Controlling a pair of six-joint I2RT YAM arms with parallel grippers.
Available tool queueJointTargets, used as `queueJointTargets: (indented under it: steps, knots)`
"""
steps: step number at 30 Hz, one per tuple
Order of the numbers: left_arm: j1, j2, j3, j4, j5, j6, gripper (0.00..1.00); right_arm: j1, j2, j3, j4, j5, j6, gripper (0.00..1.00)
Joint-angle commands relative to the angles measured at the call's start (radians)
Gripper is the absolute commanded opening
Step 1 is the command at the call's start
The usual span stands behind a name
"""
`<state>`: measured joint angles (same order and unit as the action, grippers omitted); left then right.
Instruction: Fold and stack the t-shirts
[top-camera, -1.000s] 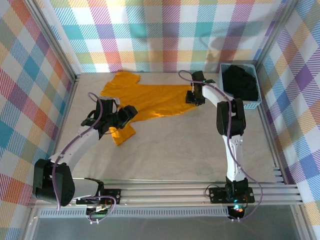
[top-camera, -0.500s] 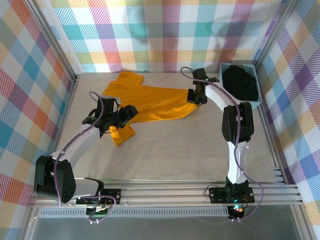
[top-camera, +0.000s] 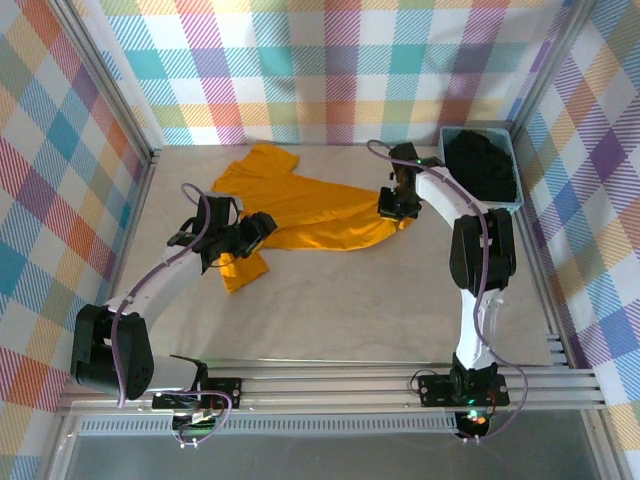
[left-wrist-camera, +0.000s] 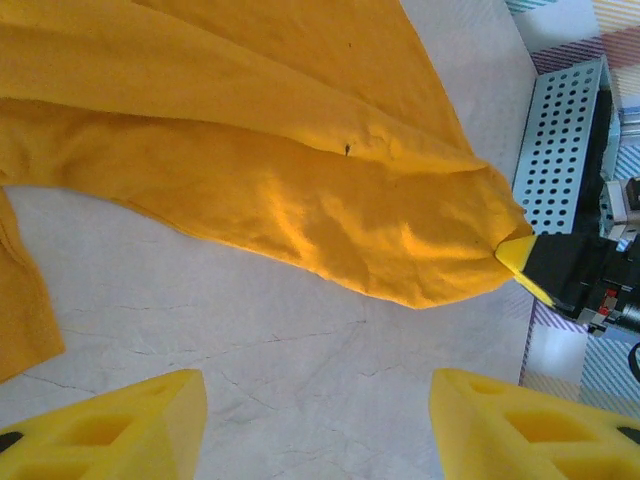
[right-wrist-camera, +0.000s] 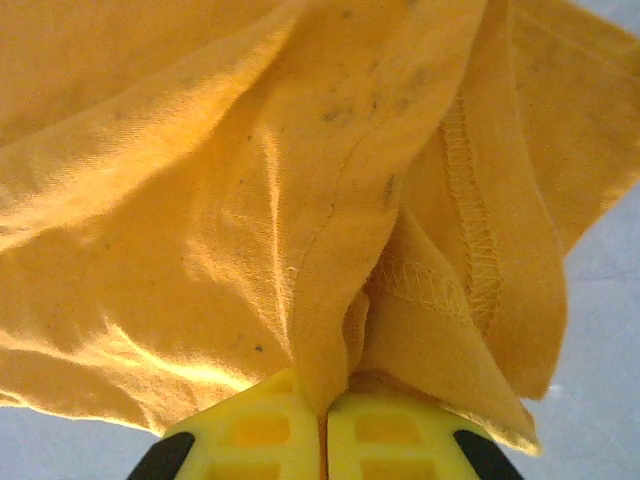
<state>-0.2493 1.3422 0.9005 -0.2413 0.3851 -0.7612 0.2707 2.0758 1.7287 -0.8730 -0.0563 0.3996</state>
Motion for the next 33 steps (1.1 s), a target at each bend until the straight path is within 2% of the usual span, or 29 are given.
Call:
queueJointTargets:
  steps: [1,4,7,11,16,20,23,29,33]
  knots:
    - [-0.011,-0.004,0.033,-0.063,0.023,0.03,0.61,-0.045,0.111,0.082,-0.117,-0.145,0.019,0.09]
    - [-0.011,-0.002,0.038,-0.072,0.023,0.036,0.61,-0.056,0.182,0.168,-0.148,-0.152,0.033,0.07]
    - [-0.011,0.0,0.046,-0.079,0.025,0.043,0.61,-0.06,0.239,0.24,-0.147,-0.121,0.049,0.1]
    - [-0.011,0.003,0.052,-0.089,0.018,0.048,0.61,-0.062,0.34,0.376,-0.204,-0.108,0.058,0.3]
    - [-0.011,-0.004,0.053,-0.094,0.014,0.047,0.61,-0.065,0.339,0.412,-0.146,-0.029,0.033,0.37]
    - [-0.011,-0.003,0.052,-0.101,0.009,0.05,0.61,-0.067,0.244,0.327,-0.016,-0.04,0.007,0.4]
    - [-0.011,-0.005,0.052,-0.102,0.008,0.048,0.61,-0.067,0.169,0.241,0.009,-0.007,0.004,0.42]
    - [-0.011,0.001,0.057,-0.107,-0.002,0.048,0.61,-0.067,-0.013,-0.071,0.106,0.028,0.015,0.42]
    - [-0.011,0.009,0.065,-0.111,-0.015,0.045,0.61,-0.06,-0.084,-0.207,0.171,0.035,-0.028,0.4]
